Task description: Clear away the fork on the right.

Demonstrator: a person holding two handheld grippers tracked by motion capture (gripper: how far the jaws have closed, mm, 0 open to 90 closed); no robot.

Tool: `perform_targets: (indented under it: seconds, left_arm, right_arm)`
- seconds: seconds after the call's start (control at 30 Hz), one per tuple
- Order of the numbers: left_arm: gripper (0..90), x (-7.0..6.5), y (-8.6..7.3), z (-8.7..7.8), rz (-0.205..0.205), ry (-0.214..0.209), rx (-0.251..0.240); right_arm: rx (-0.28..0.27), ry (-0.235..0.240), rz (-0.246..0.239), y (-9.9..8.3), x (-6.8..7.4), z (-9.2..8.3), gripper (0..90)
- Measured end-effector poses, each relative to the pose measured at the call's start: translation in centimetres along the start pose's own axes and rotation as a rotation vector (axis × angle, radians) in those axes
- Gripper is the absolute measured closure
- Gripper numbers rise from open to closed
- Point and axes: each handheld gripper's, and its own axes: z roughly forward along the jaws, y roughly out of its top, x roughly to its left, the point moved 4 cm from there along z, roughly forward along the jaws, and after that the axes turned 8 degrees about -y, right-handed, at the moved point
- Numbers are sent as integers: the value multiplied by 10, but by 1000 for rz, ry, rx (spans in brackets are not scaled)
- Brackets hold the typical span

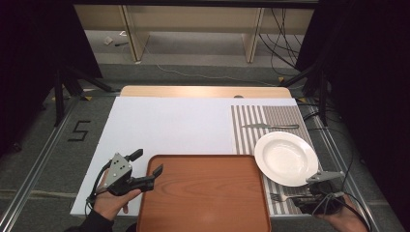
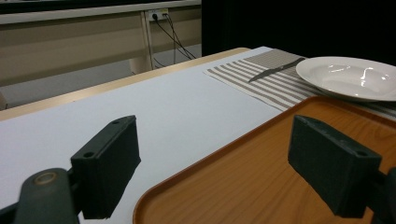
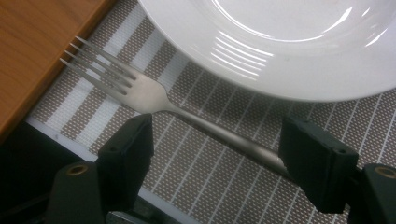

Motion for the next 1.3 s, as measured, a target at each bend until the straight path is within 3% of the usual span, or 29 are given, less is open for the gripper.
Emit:
perform_targets:
  seconds: [0.23, 0.3, 0.73, 1.1, 1.3]
  left_arm:
    - [162, 0, 0, 0, 2, -2, 2]
    - [162, 0, 0, 1, 1, -2, 1]
    - [163, -1, -1, 2, 0, -4, 4]
    - [165, -2, -1, 3, 5, -8, 11]
    - [165, -2, -1, 3, 5, -6, 10]
  right_arm:
    - [28, -4, -4, 0, -3, 8, 275]
    - [47, -11, -26, 1, -4, 11, 276]
    - [124, 14, -62, 7, -7, 19, 302]
    - [175, 55, -100, 9, -12, 22, 364]
    - [212, 52, -113, 10, -11, 21, 424]
